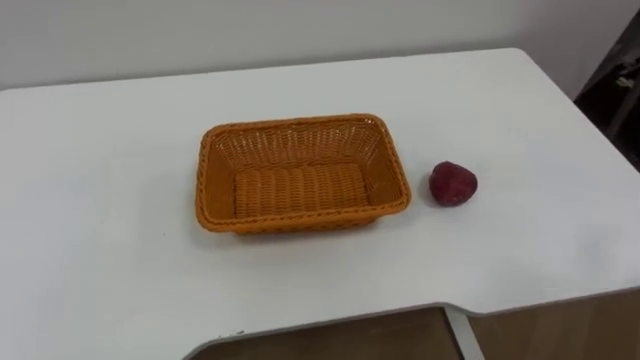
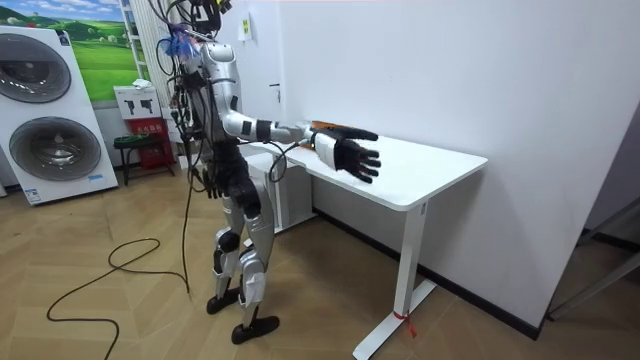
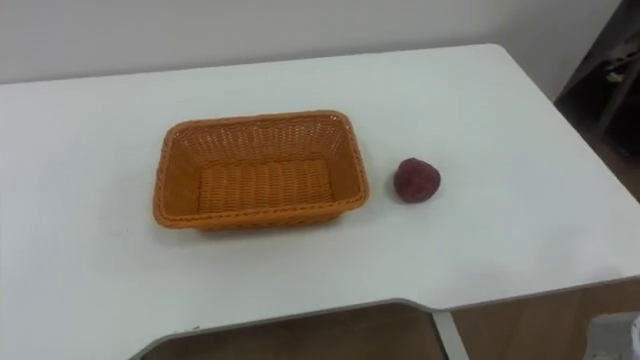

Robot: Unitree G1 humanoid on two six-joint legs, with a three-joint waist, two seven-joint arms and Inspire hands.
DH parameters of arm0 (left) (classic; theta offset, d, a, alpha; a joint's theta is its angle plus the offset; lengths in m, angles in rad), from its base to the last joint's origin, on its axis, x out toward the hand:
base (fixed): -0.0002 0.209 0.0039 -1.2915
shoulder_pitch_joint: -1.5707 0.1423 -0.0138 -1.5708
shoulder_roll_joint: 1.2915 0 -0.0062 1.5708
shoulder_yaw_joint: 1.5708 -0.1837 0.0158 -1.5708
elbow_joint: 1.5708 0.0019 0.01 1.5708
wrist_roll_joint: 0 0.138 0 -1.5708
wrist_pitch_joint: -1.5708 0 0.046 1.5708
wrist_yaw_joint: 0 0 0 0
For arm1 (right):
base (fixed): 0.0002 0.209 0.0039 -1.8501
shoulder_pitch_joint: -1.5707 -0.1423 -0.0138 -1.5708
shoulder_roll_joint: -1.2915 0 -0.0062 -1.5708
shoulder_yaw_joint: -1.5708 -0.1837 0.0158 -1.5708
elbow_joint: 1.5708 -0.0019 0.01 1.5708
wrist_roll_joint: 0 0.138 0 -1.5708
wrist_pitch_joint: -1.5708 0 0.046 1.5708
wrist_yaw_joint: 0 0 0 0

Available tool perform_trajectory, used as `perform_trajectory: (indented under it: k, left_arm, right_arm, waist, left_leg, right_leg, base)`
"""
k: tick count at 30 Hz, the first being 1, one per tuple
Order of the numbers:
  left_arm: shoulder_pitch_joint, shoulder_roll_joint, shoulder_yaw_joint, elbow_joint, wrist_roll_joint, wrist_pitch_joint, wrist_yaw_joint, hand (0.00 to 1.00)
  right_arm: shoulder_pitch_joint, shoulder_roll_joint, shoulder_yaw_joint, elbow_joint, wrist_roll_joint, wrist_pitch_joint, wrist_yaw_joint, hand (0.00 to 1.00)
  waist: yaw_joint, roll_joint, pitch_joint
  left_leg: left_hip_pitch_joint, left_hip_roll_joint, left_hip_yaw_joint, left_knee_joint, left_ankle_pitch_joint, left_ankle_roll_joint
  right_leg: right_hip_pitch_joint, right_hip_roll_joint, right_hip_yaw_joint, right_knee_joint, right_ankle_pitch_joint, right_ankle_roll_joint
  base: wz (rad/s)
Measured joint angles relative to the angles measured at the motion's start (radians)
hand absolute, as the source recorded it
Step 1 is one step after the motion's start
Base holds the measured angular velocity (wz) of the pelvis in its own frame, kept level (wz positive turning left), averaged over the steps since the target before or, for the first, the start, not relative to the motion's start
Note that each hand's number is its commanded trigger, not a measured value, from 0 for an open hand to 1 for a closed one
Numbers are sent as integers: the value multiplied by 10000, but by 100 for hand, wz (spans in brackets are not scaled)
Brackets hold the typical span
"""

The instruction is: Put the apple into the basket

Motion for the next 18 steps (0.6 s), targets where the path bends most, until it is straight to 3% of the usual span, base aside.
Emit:
perform_trajectory:
  k: [3, 9, 18]
  left_arm:
    - [-71, 35, -404, 78, -4, 0, -39, 0]
    - [-73, 38, -644, 84, -21, 8, -146, 0]
    - [-97, 186, -656, 60, -8, -37, -590, 0]
  right_arm:
    - [-143, -275, 513, -143, -619, -19, 357, 0]
    - [-313, -442, 1625, -146, -925, 78, 1580, 0]
    - [-379, -581, 2418, -48, -1680, 172, 3238, 0]
  waist:
    - [171, 16, -10]
    - [252, 40, 0]
    - [505, -73, 117]
  left_leg:
    - [8, -8, -1, 3, 0, 0]
    - [71, 22, -3, 2, 0, -1]
    - [57, 9, -187, 73, 0, -1]
  right_leg:
    - [15, -21, -34, 2, 1, 2]
    - [59, -25, -130, 26, 2, 0]
    - [224, -53, -296, 6, 0, -3]
  base:
    - [0]
    - [2]
    - [7]
